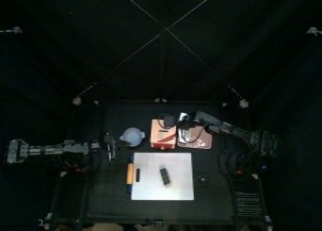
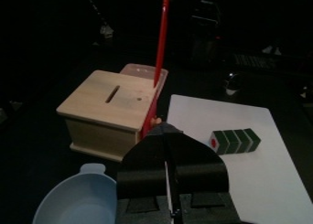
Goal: Place sushi on board then cut the sushi with the knife then place the pieces on the plate
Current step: Grasp knife edge with left hand
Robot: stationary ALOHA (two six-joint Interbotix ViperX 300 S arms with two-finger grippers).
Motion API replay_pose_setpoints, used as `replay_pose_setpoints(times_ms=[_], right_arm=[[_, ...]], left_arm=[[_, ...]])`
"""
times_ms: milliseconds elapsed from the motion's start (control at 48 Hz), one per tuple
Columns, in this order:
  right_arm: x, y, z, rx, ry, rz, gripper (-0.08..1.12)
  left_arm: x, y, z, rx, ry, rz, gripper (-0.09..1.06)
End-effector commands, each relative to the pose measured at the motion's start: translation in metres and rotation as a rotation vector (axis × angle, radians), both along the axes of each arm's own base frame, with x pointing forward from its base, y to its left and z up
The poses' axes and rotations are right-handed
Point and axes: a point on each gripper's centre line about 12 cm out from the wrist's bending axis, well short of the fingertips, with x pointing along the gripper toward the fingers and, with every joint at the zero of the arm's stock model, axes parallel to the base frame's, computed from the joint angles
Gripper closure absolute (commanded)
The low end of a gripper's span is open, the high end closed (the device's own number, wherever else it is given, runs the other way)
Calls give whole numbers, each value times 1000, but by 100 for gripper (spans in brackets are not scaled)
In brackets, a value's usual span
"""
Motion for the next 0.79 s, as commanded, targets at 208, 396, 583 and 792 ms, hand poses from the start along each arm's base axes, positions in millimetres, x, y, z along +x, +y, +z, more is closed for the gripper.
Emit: replay_pose_setpoints(times_ms=[208,396,583,792], right_arm=[[-27,36,-2,13,-233,10,89],[-43,48,-33,59,-363,-44,89],[-56,62,-53,9,-486,-42,89],[-66,79,-75,-46,-610,-13,89]], left_arm=[[5,1,13,5,-38,2,96],[6,0,16,9,-48,-3,96],[8,-2,20,11,-62,-15,96],[12,-14,21,11,-62,-72,89]])
